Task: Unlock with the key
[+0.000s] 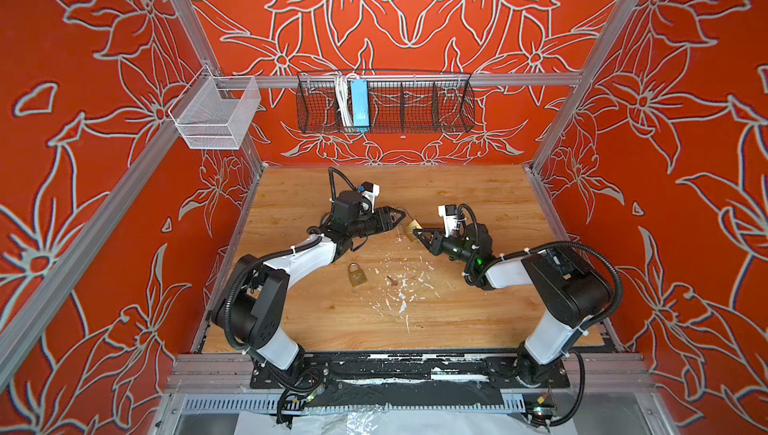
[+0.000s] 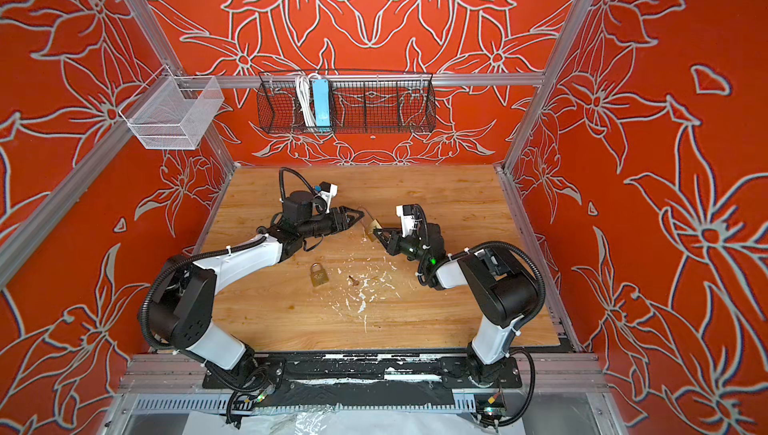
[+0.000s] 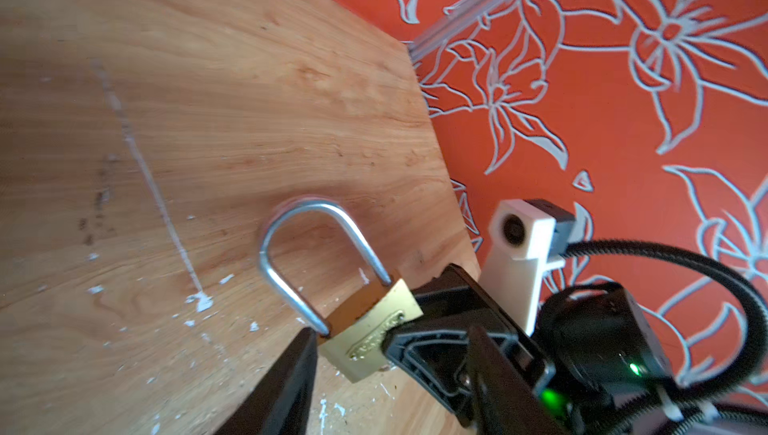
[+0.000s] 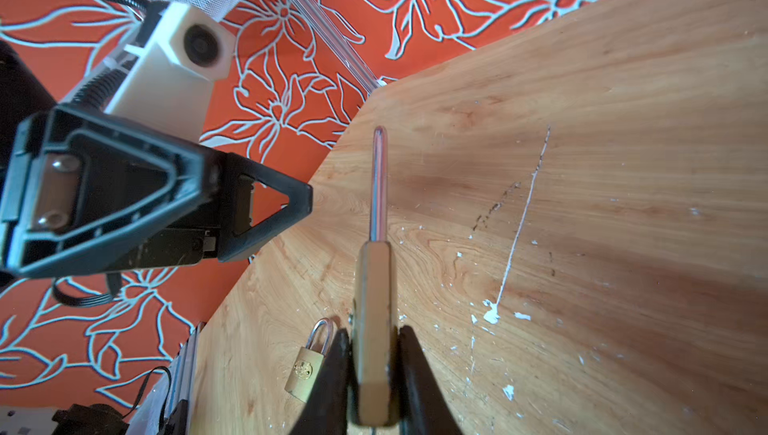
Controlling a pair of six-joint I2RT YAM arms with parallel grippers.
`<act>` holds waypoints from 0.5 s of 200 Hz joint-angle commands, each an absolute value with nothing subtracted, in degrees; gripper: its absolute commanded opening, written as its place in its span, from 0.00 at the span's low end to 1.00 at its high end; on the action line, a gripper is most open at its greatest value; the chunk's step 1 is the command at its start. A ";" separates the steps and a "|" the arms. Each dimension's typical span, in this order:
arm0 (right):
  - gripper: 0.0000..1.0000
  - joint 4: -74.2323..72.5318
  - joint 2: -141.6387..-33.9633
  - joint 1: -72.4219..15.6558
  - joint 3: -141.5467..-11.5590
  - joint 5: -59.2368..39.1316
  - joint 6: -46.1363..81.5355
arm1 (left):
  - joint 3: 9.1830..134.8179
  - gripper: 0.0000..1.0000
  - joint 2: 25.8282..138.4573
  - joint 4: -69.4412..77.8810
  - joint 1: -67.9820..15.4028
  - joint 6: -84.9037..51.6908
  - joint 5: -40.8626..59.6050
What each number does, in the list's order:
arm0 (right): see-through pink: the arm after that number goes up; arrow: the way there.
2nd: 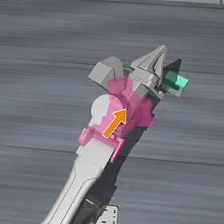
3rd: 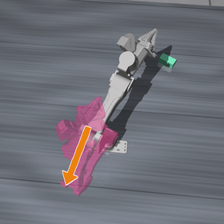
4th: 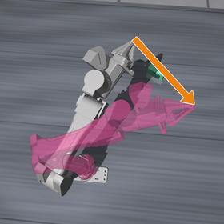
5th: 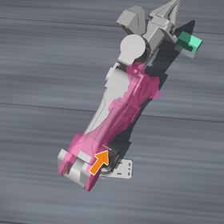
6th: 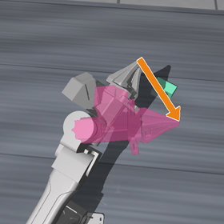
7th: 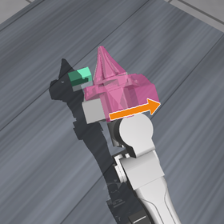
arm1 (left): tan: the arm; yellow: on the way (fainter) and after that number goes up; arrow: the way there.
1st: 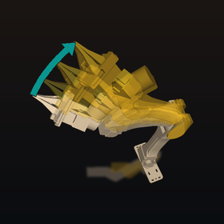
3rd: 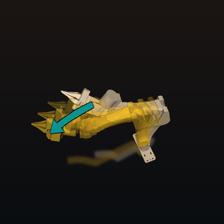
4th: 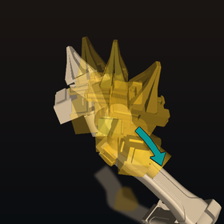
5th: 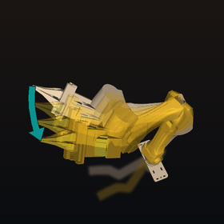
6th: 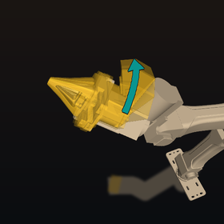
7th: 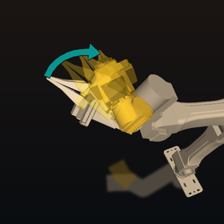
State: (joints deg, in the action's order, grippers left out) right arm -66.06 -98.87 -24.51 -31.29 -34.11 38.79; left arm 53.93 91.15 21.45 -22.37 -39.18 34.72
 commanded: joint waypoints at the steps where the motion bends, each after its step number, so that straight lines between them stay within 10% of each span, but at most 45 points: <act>1: 0.00 -80.53 -98.13 -23.41 -29.71 -37.30 42.78 | 54.34 0.53 92.68 31.30 -22.24 -36.16 45.18; 100: 0.00 -72.69 -78.60 -23.78 -29.11 -33.69 46.14 | 42.88 0.49 93.70 66.65 -23.89 -37.31 46.10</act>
State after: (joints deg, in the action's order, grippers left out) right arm -70.91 -84.01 -23.68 -28.95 -35.00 45.30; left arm 42.57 94.15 57.65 -23.20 -37.54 45.39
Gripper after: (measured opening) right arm 0.198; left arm 0.492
